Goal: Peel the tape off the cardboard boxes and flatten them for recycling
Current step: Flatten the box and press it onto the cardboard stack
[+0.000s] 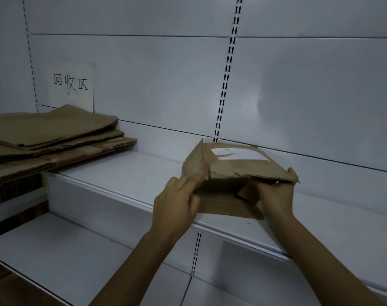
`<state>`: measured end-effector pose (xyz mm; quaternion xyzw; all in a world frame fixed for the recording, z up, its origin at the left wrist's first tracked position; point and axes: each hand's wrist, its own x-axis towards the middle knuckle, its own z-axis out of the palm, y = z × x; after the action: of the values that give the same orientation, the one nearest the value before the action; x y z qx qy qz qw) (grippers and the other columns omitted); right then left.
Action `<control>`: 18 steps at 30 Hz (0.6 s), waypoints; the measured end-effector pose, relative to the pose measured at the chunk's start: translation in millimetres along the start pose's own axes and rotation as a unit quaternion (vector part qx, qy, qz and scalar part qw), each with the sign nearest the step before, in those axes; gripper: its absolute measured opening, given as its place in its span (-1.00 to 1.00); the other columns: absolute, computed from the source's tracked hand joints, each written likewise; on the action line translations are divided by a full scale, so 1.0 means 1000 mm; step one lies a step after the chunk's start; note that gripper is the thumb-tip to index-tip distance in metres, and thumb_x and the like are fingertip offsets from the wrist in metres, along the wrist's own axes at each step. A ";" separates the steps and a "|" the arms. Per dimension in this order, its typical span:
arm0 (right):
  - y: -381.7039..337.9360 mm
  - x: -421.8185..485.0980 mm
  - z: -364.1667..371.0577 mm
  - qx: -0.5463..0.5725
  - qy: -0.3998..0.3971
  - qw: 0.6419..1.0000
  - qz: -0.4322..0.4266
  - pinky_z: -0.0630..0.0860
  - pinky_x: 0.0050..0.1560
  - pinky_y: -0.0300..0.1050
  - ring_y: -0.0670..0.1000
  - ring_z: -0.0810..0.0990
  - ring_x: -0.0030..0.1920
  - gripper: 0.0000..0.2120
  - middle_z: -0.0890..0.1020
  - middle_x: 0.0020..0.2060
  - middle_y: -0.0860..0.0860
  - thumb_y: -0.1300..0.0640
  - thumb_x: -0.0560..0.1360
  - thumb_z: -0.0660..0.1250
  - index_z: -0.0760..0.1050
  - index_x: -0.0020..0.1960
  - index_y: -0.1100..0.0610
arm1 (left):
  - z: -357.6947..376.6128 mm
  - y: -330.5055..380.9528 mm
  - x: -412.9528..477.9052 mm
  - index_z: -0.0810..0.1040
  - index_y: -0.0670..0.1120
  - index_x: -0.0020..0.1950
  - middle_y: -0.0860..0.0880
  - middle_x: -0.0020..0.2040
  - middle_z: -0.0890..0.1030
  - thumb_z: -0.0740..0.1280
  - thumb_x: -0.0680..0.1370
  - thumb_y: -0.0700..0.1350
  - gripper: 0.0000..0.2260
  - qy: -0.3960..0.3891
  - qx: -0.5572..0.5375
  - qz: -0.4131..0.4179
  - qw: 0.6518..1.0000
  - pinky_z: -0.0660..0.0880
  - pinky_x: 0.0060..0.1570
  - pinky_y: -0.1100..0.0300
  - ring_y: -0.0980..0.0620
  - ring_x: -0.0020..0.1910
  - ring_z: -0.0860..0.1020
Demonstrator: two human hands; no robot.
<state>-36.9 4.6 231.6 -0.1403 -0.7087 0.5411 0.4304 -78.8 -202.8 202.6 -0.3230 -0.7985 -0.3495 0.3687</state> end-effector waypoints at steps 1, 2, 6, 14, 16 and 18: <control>0.000 0.003 -0.001 -0.030 -0.010 0.999 0.035 0.41 0.24 -0.06 0.06 0.52 0.16 -0.50 0.54 0.07 0.03 0.21 0.45 0.45 0.31 0.31 0.18 | -0.001 0.003 -0.003 0.55 -0.03 0.24 0.02 0.02 0.62 0.15 0.44 -0.16 -0.60 -0.012 0.009 0.033 0.999 0.36 -0.35 0.31 0.10 -0.11 0.42; 0.000 0.005 -0.001 -0.049 -0.028 0.995 0.079 0.40 0.17 -0.05 0.12 0.51 0.13 -0.79 0.52 -0.06 0.03 0.26 0.51 0.36 0.41 0.09 0.15 | 0.000 0.006 -0.006 0.57 -0.05 0.21 0.02 0.07 0.61 0.14 0.43 -0.13 -0.60 -0.020 0.011 0.065 0.998 0.39 -0.34 0.31 0.09 -0.06 0.42; 0.002 0.001 -0.001 0.049 -0.026 0.983 0.174 0.44 -0.21 -0.38 -0.06 0.45 -0.18 -0.80 0.40 -0.20 -0.03 0.39 0.60 0.12 0.41 0.08 0.15 | 0.006 0.010 -0.015 0.56 -0.07 0.18 0.04 0.28 0.54 0.13 0.42 -0.13 -0.61 -0.036 -0.011 0.096 0.995 0.49 -0.23 0.28 0.09 0.14 0.41; -0.019 0.005 -0.013 0.223 0.069 0.961 0.151 0.52 -0.04 -0.08 0.03 0.58 -0.08 -0.85 0.63 -0.14 -0.01 0.19 0.58 0.20 0.54 0.04 0.06 | 0.011 0.012 -0.021 0.50 -0.04 0.28 0.21 0.32 0.43 0.02 0.44 -0.09 -0.53 -0.005 -0.065 0.013 0.998 0.43 -0.17 0.35 0.18 0.17 0.42; -0.018 0.005 -0.019 0.337 0.058 0.923 0.176 0.56 0.02 -0.10 0.01 0.62 -0.01 -0.77 0.67 -0.02 0.00 0.15 0.60 0.13 0.55 0.10 0.04 | 0.011 0.014 -0.020 0.52 -0.04 0.28 0.05 0.27 0.54 0.02 0.45 -0.07 -0.52 -0.038 -0.042 -0.002 0.998 0.50 -0.15 0.22 0.06 0.08 0.53; -0.017 0.006 -0.023 0.414 0.036 0.892 0.179 0.58 -0.02 -0.10 0.01 0.63 -0.01 -0.71 0.68 -0.01 0.01 0.14 0.61 0.08 0.56 0.15 0.07 | 0.011 0.017 -0.017 0.54 -0.05 0.26 -0.05 0.17 0.60 0.01 0.47 -0.01 -0.53 -0.077 -0.012 -0.016 0.997 0.52 -0.15 0.11 -0.06 -0.06 0.59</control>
<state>-18.2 17.5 250.3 -0.0930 -0.3675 0.8480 0.3703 -60.2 -189.2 189.0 -0.3411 -0.8252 -0.3390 0.2964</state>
